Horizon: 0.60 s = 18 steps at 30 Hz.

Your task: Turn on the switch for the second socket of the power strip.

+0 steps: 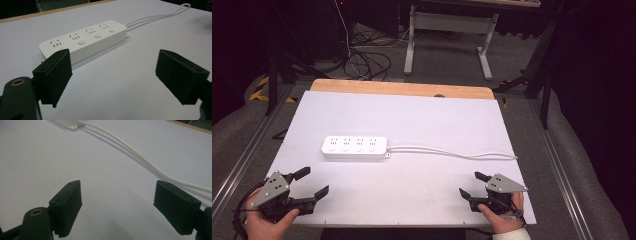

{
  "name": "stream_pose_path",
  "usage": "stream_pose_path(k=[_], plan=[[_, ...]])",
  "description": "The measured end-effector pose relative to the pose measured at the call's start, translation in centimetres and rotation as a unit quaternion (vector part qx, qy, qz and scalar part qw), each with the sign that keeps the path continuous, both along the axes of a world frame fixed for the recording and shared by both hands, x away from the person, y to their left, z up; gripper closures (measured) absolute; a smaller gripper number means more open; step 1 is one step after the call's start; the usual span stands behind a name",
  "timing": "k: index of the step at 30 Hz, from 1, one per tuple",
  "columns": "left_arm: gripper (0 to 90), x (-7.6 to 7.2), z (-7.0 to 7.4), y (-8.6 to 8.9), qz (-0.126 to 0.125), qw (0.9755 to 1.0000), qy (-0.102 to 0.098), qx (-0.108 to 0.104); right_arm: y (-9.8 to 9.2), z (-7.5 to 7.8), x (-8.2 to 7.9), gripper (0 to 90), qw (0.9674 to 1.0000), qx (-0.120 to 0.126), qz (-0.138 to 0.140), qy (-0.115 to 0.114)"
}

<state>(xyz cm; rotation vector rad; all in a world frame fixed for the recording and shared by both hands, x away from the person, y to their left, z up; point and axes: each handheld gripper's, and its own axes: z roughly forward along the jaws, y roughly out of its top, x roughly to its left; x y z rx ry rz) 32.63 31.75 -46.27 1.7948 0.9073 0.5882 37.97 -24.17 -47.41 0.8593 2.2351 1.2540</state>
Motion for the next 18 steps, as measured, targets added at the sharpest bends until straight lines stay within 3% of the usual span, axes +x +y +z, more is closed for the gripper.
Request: stream_pose_path(k=[11,15,18], plan=[[14.4,-0.08,0.34,-0.06,0.0,1.0,0.005,0.008,0.04,-0.05,0.02,22.3,1.0,-0.003,0.0,0.001],[14.4,-0.08,0.52,-0.09,-0.002,0.9999,0.015,-0.004,0.05,-0.09,0.0,22.3,1.0,-0.001,0.001,0.001],[14.4,-0.02,0.73,-0.07,-0.001,0.9998,0.017,0.0,0.07,-0.12,0.04,22.3,1.0,-0.002,0.001,0.002]])
